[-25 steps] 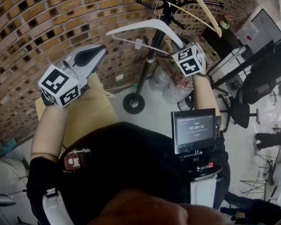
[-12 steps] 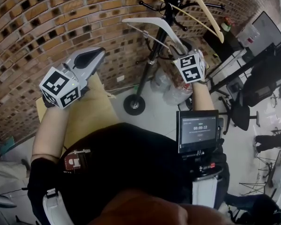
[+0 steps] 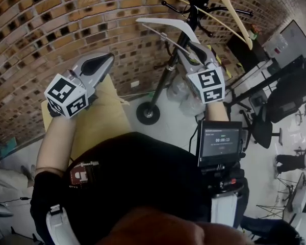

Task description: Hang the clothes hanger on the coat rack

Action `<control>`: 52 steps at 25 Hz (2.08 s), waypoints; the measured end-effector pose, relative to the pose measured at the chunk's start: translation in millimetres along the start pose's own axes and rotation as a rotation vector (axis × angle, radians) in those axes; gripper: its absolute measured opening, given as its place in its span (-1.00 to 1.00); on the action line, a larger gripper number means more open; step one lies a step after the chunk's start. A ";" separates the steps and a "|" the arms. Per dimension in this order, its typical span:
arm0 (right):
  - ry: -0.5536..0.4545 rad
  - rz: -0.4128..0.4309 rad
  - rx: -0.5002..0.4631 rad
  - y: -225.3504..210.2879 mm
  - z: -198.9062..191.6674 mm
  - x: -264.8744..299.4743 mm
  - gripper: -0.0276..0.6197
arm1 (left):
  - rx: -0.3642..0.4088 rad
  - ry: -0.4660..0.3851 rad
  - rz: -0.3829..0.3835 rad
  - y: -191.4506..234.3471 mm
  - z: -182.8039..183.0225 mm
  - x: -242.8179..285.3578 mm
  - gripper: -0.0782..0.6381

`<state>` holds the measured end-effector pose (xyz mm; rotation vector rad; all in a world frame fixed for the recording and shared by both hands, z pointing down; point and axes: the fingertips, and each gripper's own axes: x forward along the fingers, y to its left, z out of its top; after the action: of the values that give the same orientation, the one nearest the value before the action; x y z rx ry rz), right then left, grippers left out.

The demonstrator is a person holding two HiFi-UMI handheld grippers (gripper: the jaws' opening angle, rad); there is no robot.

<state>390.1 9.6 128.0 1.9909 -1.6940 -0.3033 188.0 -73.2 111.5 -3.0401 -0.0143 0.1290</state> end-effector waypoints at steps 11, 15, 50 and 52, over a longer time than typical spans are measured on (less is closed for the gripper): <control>-0.179 0.303 0.286 104.2 23.5 28.5 -0.73 | -0.047 0.012 0.140 10.9 -21.1 -49.7 -0.79; -0.197 0.468 0.340 163.6 29.2 45.5 -0.87 | -0.087 0.052 0.226 18.2 -46.0 -82.4 -0.79; -0.269 0.796 0.298 291.1 59.1 75.1 -0.88 | -0.172 0.058 0.478 36.5 -82.1 -204.2 -0.79; -0.266 0.793 0.297 289.8 58.2 75.0 -0.88 | -0.174 0.057 0.475 36.3 -81.5 -202.3 -0.79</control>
<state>129.2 -104.4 237.3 1.3246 -2.6596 -0.0263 -6.5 -120.1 205.7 -3.1511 0.7371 0.0775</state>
